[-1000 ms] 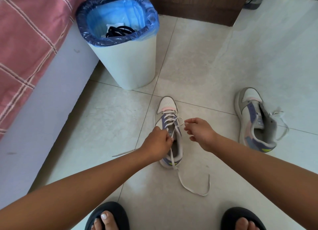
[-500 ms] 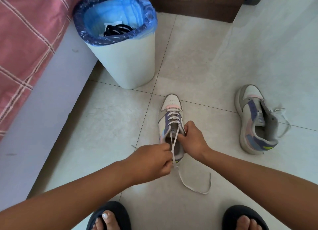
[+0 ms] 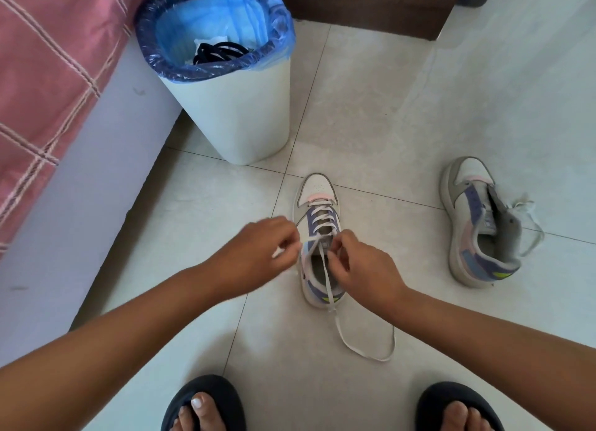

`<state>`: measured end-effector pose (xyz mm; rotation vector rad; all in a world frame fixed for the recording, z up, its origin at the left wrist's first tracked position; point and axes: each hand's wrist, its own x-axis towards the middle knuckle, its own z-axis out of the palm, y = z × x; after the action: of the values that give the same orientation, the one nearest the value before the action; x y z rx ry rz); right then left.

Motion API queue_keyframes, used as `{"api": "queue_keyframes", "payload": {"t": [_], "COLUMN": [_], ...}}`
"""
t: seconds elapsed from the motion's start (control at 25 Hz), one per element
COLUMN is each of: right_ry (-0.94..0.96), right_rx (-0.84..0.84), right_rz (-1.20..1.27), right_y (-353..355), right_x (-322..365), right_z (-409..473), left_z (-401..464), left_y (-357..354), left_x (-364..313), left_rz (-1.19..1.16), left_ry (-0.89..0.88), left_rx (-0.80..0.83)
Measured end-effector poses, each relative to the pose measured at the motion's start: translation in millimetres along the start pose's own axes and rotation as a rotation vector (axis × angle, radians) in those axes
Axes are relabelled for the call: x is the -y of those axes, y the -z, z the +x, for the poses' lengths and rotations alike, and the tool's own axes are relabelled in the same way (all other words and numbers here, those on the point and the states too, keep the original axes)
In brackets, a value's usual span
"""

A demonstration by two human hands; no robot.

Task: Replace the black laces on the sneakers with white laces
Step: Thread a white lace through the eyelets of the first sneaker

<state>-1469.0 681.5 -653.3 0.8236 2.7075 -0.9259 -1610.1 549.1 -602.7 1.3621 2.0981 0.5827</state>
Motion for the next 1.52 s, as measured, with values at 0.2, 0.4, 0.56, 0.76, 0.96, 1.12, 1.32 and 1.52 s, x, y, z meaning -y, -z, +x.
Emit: {"api": "queue_keyframes", "payload": {"t": [0.2,0.4,0.56,0.76,0.96,1.12,1.32,1.52], "right_ry": [-0.312,-0.253,0.000,-0.056,0.030,-0.044,-0.188,-0.177], "right_rx": [0.363,0.212,-0.035,0.162,0.258,0.225,0.353,0.358], "right_rz": [0.311,0.389,0.139,-0.106,-0.293,0.207,0.383,0.428], "right_y": [-1.1,25.1,53.6,81.6,63.1,36.2,30.3,33.6], "right_x": [9.0,3.1,-25.2,-75.6,-62.2,-27.4,-24.7,-29.5], "right_z": [9.9,14.4,16.7,16.5,25.2,49.6,61.6,59.6], "left_z": [4.7,5.6,0.5,-8.2,23.1,70.3,85.3,85.3], "left_y": [19.2,23.7,27.3,-0.7,-3.1,-16.9,-31.9,-29.2], "left_x": [8.0,33.8,62.6,75.0,27.5,7.9,-3.3,8.0], "left_rz": [-0.053,0.298,0.718,0.911,0.646,0.159,0.019,-0.222], "left_ry": [0.131,0.036,-0.211,-0.296,0.091,0.339,0.432,0.543], "left_rx": [-0.049,-0.121,-0.207,0.038,0.230,0.154,0.308,0.450]}}
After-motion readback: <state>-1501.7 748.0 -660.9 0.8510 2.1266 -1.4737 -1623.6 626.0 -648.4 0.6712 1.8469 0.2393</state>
